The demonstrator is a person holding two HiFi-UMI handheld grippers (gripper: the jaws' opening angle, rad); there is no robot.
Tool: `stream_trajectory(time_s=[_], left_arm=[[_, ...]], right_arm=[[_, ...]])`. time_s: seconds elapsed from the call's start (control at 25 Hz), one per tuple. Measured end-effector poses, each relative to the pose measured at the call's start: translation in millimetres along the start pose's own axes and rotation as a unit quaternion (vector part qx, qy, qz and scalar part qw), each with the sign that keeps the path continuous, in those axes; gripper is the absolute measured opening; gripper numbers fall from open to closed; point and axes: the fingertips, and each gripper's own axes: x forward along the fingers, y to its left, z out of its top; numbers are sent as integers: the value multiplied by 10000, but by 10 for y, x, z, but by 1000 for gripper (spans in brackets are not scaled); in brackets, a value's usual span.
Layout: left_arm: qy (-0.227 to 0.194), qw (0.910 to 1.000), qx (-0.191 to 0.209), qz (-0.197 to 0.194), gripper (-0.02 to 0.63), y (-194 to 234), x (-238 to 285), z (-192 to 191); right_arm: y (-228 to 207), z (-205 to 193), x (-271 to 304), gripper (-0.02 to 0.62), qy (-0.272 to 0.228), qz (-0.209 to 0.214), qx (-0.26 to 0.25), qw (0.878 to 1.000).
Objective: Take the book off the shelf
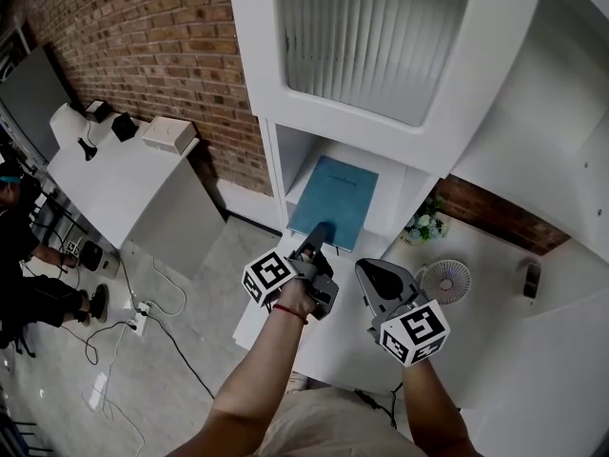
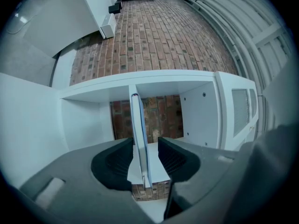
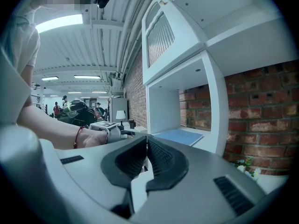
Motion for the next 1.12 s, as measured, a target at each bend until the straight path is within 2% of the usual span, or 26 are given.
stream_trajectory(time_s=[0.32,0.8,0.92,0.96,1.12], left_arm=[[-68,9997,-245,-35,152,56,212,53],[-103,9993,-366,-48,138,28,412,34],[-125,9991,-411,20,98,69,409,29],[-130,9989,-451,14,55,80,405,26],[-122,9983,-567,-48,51,76,387,25]], right_arm=[[-72,-37,3,18,39,-58,41,10000],[-149,-66,-6,18,72,-125,75,9999],[-158,-67,-9,18,80,-135,86,9998],[-161,-70,-10,18,84,-137,88,9998],[-170,-77,-11,18,95,-143,85,9998]])
